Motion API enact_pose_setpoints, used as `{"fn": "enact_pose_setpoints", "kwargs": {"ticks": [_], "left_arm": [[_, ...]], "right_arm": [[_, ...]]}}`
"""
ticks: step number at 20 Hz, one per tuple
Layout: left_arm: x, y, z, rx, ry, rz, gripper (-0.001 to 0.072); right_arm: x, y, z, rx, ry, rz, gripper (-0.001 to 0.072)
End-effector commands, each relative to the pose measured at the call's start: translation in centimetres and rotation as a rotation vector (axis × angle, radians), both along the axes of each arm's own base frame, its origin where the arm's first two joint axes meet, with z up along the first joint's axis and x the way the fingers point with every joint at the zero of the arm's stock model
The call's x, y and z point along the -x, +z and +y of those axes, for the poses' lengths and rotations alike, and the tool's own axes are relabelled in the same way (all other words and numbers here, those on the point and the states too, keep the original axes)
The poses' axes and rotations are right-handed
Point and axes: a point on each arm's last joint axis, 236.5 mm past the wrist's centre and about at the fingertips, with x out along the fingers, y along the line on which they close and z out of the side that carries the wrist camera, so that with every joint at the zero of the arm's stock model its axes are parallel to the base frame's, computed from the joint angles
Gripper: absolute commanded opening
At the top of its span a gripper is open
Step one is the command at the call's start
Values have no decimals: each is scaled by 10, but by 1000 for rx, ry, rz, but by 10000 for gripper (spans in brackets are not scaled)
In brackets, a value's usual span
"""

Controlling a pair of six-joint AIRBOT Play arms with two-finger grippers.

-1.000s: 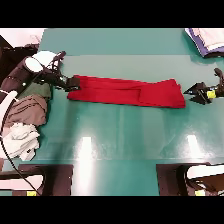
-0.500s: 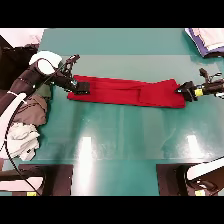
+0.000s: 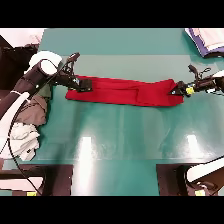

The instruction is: Fold the shirts.

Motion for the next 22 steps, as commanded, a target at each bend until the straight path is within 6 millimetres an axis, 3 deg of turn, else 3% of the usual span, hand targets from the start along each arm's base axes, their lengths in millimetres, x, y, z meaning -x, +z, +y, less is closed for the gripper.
{"fn": "enact_pose_setpoints", "kwargs": {"ticks": [1, 5, 8, 12, 17, 22], "left_arm": [[-20, 12, -22, 54, -3, -56, 22], [-43, 11, -79, 70, -90, -104, 22], [-57, -12, -121, 81, -135, -90, 22], [-64, -51, -161, 93, -166, -47, 22], [-67, -71, -168, 94, -170, -23, 22], [-66, -74, -166, 82, -176, -23, 22]], "right_arm": [[-6, 33, 4, 28, 5, -87, 12], [-7, 87, 12, 19, -24, -172, 11], [-8, 139, 37, -21, 41, -219, 11], [-21, 193, 85, -14, 112, -315, 11], [-30, 239, 162, -34, 238, -419, 11], [-31, 255, 231, -73, 324, -492, 11]]}}
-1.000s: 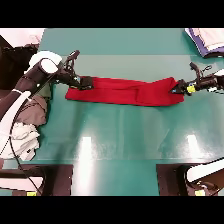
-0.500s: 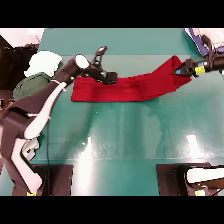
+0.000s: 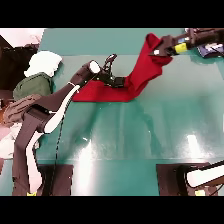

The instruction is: Fold the shirts.

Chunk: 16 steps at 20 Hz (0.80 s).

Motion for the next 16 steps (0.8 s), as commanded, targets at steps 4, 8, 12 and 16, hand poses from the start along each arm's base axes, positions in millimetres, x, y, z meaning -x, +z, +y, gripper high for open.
{"fn": "enact_pose_setpoints", "kwargs": {"ticks": [4, 8, 12, 16], "left_arm": [[2, -6, 8, -40, -25, 6, 22], [-13, 23, 59, -115, -20, -21, 21], [-37, 104, 148, -163, 73, -136, 22], [-29, 176, 231, -198, 130, -215, 23]], "right_arm": [[7, -2, 73, -30, 79, -47, 12], [4, -2, 94, -45, 83, -83, 11], [-1, -17, 107, -52, 86, -64, 11], [-3, -55, 132, -37, 130, -28, 13]]}}
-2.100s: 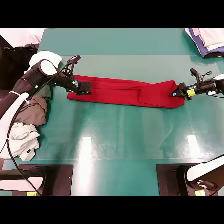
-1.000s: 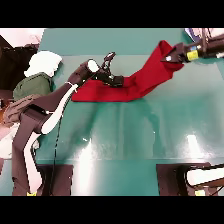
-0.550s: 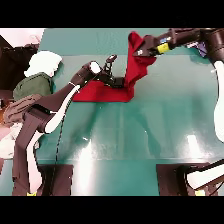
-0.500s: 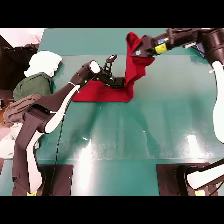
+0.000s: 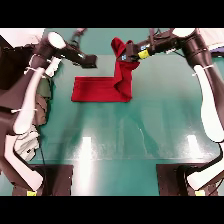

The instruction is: Fold the shirts.

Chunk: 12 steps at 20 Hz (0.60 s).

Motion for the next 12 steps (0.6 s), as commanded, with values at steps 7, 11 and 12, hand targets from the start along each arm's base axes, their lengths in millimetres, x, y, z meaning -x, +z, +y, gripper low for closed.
{"fn": "enact_pose_setpoints", "kwargs": {"ticks": [7, 11, 12], "left_arm": [[32, 76, 105, -69, 76, -42, 23], [35, 74, 104, -72, 68, -28, 23], [37, 73, 104, -74, 64, -21, 23]], "right_arm": [[-10, -63, 135, -96, 91, -190, 336], [3, -48, 169, -139, 124, -260, 620], [4, -49, 154, -98, 119, -267, 619]]}}
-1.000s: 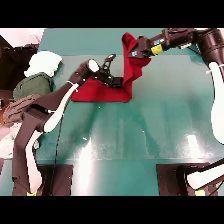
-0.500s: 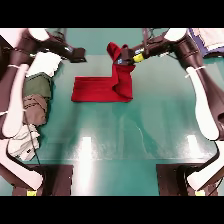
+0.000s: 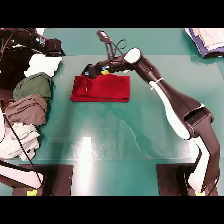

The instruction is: Fold the shirts.

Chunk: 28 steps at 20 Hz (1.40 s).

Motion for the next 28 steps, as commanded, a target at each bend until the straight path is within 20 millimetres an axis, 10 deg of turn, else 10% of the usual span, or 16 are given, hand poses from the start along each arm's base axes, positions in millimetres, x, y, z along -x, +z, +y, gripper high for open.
{"fn": "enact_pose_setpoints", "kwargs": {"ticks": [1, 8, 11, 15, 23, 27, 28], "left_arm": [[8, -2, 3, -11, -11, 26, 23], [11, -4, 3, -16, -24, 38, 23], [11, -3, 3, -15, -23, 37, 23], [11, -4, 3, -16, -24, 38, 23], [12, -4, 3, -16, -25, 41, 23], [14, -5, 3, -17, -28, 48, 23], [14, -5, 3, -18, -29, 49, 23]], "right_arm": [[3, -1, -15, 61, -10, -63, 616], [-4, -90, -222, 287, -287, 333, 616], [0, -123, -257, 226, -380, 485, 638], [-5, -151, -244, 164, -392, 571, 638], [-26, -166, -147, 101, -265, 567, 606], [-31, -163, -129, 108, -230, 475, 16], [-30, -161, -129, 112, -222, 462, 15]]}}
